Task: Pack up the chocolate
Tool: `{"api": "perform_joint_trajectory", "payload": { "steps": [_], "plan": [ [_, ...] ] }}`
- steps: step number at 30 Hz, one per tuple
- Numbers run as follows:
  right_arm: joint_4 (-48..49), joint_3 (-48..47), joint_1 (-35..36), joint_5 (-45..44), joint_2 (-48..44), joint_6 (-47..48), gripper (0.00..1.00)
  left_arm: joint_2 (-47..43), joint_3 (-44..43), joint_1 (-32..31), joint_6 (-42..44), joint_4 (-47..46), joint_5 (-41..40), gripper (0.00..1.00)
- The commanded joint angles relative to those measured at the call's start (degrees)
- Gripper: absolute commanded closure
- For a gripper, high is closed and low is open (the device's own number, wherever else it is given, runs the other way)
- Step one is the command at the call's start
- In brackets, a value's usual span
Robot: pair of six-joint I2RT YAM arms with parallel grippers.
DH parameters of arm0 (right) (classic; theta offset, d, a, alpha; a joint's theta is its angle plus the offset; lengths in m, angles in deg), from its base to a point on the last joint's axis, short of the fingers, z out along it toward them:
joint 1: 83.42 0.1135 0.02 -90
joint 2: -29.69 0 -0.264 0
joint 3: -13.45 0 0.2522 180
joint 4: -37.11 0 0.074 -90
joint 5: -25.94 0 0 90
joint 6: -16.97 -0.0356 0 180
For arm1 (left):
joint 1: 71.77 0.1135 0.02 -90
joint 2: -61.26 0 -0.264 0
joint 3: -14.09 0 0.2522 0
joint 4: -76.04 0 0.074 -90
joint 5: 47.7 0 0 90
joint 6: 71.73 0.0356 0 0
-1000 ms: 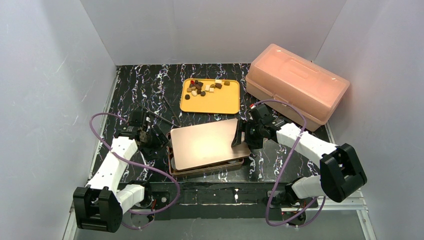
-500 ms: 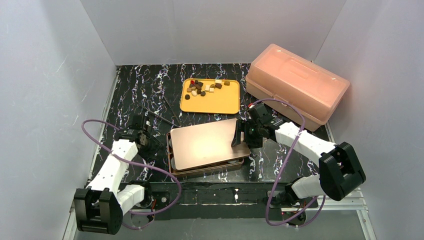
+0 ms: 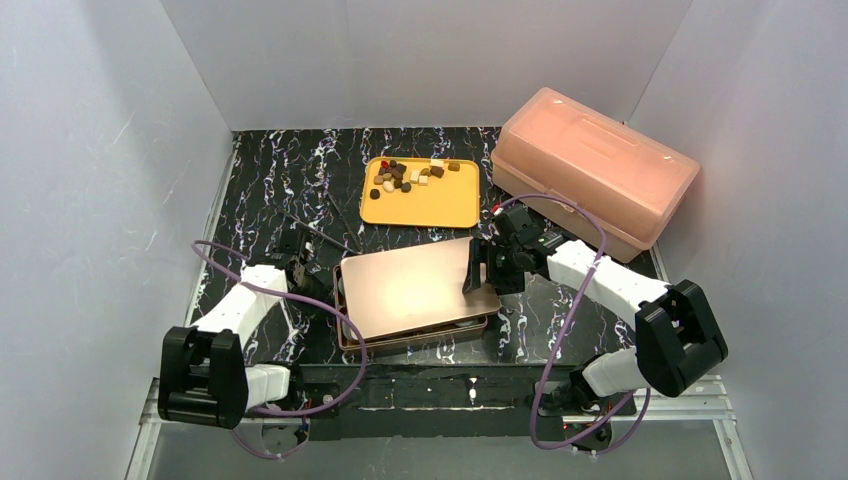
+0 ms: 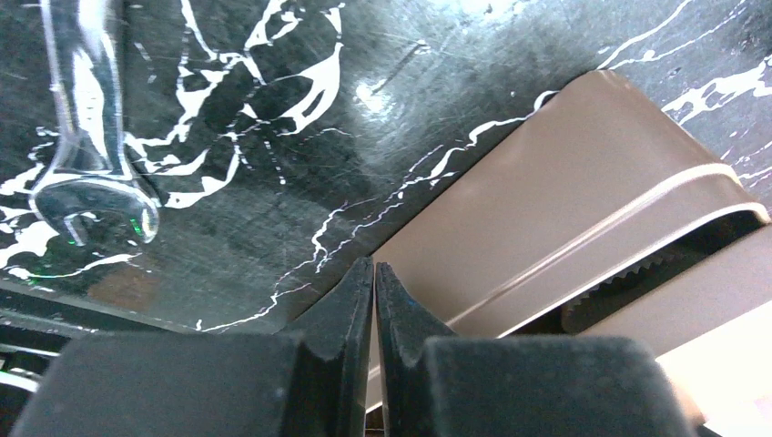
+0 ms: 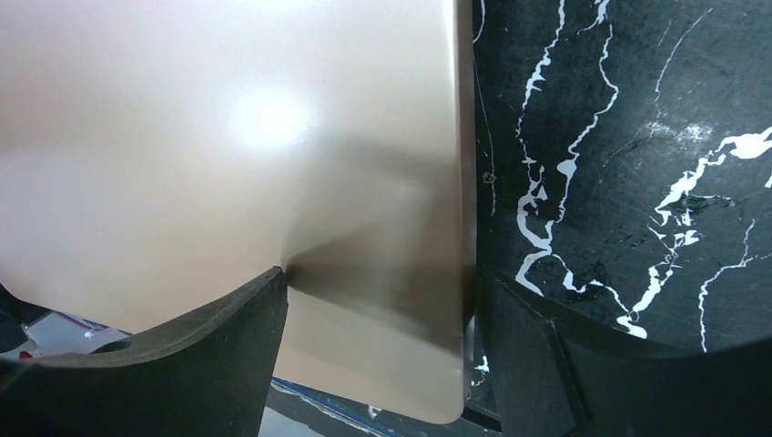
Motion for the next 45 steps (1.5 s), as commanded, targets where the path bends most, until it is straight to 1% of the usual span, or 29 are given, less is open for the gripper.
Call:
{"api": "perform_joint_trajectory", "payload": {
  "steps": [1, 9, 14, 16, 20, 24, 28, 31, 33, 35, 37, 40, 43, 45],
  "plan": [
    [-2.19, -2.93, 0.60, -1.81, 0.19, 1.80, 0.18, 2.25, -1.25, -2.91, -2.38, -1.75, 2.78, 0.98],
    [-3.78, -3.33, 1.14, -2.08, -0.34, 2.42, 0.17, 9.25, -6.38, -8.70, -6.15, -5.31, 3.82, 1.00],
    [-4.60, -2.83, 1.27, -3.10, -0.72, 2.36, 0.16, 12.24, -10.32, -10.26, -5.84, -5.79, 3.40, 1.00],
    [-5.04, -2.58, 1.27, -3.86, -0.88, 2.40, 0.14, 11.95, -10.98, -10.23, -4.99, -3.95, 1.65, 1.00],
    [-5.01, -2.01, 1.27, -4.34, -1.39, 2.45, 0.13, 8.96, -9.96, -9.69, -3.12, 0.55, -2.79, 0.94],
    [-4.96, -1.41, 1.23, -4.44, -1.79, 2.36, 0.13, 4.12, -8.34, -6.54, 0.20, 3.94, -7.21, 0.91],
    [-5.06, -0.75, 1.27, -4.75, -2.78, 2.61, 0.12, 1.67, -11.17, -4.20, 4.44, 7.46, -11.15, 0.85],
    [-5.34, -0.75, 1.27, -5.01, -3.15, 2.85, 0.12, 2.14, -15.11, -4.19, 6.76, 9.07, -13.38, 0.83],
    [-5.58, -0.63, 1.27, -5.25, -3.69, 2.83, 0.11, 3.03, -17.78, -4.16, 9.22, 8.17, -13.23, 0.78],
    [-5.92, -0.60, 1.27, -5.64, -4.38, 2.80, 0.11, 5.28, -22.61, -4.48, 11.44, 7.60, -12.53, 0.76],
    [-6.20, -0.61, 1.26, -5.98, -4.86, 2.80, 0.11, 8.41, -27.76, -6.13, 13.82, 7.04, -12.10, 0.74],
    [-6.41, -0.67, 1.27, -6.05, -5.21, 2.84, 0.11, 14.70, -35.95, -9.32, 16.36, 5.82, -11.43, 0.71],
    [-6.56, -0.91, 1.36, -6.06, -5.49, 2.57, 0.11, 23.70, -44.86, -12.23, 18.34, 5.71, -7.83, 0.70],
    [-6.67, -1.14, 1.36, -6.22, -5.84, 2.55, 0.11, 30.06, -49.89, -14.71, 19.28, 5.70, -7.27, 0.70]
  ]
}}
